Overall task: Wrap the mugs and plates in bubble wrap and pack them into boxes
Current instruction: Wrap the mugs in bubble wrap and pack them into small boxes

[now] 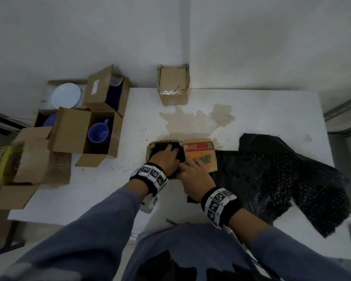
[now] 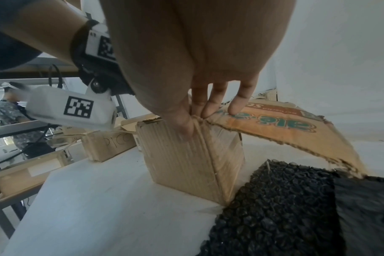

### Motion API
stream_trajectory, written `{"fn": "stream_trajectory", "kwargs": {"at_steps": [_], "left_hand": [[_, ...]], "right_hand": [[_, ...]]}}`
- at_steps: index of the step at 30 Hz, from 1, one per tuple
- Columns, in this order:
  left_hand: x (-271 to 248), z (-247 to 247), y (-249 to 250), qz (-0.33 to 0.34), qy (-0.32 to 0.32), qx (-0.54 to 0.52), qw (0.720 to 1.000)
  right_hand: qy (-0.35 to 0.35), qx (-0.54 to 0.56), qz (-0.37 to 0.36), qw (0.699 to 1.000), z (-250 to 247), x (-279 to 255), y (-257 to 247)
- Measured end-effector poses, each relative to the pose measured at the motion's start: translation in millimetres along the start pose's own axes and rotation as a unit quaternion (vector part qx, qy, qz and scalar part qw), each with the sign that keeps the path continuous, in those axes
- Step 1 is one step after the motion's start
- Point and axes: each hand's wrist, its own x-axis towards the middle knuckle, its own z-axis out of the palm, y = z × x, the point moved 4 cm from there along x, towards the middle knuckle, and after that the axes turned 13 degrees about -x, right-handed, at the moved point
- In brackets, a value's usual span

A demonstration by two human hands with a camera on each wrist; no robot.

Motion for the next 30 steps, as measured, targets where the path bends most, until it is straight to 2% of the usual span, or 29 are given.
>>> {"fn": "stream_trajectory", "kwargs": {"at_steps": [5, 8, 11, 21, 26, 30], "left_hand": [[-15.8, -20.8, -1.5, 0.047, -0.038, -0.041, 0.997], [-31.4, -35.9, 3.9, 0.051, -0.006, -0.051, 0.997], [-37.1, -37.4, 9.6, 0.052, 0.035, -0.029, 0.998], [-8.3, -4.7, 3.3, 0.012, 0.019, 0.079, 0.997], [-10.8, 4.7, -4.3, 0.04, 0.014, 0.032, 0.999], [-22.3, -7.2, -11.6, 0.093, -0.017, -0.103, 0.99]], "right_hand": [[-0.018, -0.01, -0.003, 1.0, 2.3, -1.6, -2.9], [-0.018, -0.002, 0.004, 1.0, 0.8, -0.8, -1.7], [-0.026, -0.006, -0.003, 1.0, -0.1, 1.3, -1.3], [-0.033, -0.006, -0.02, 0.999, 2.8, 3.1, -1.6], [-0.075, 0.004, -0.037, 0.996, 3.7, 6.6, 0.0], [-0.104, 0.019, -0.046, 0.993, -3.3, 6.4, 0.5]]}}
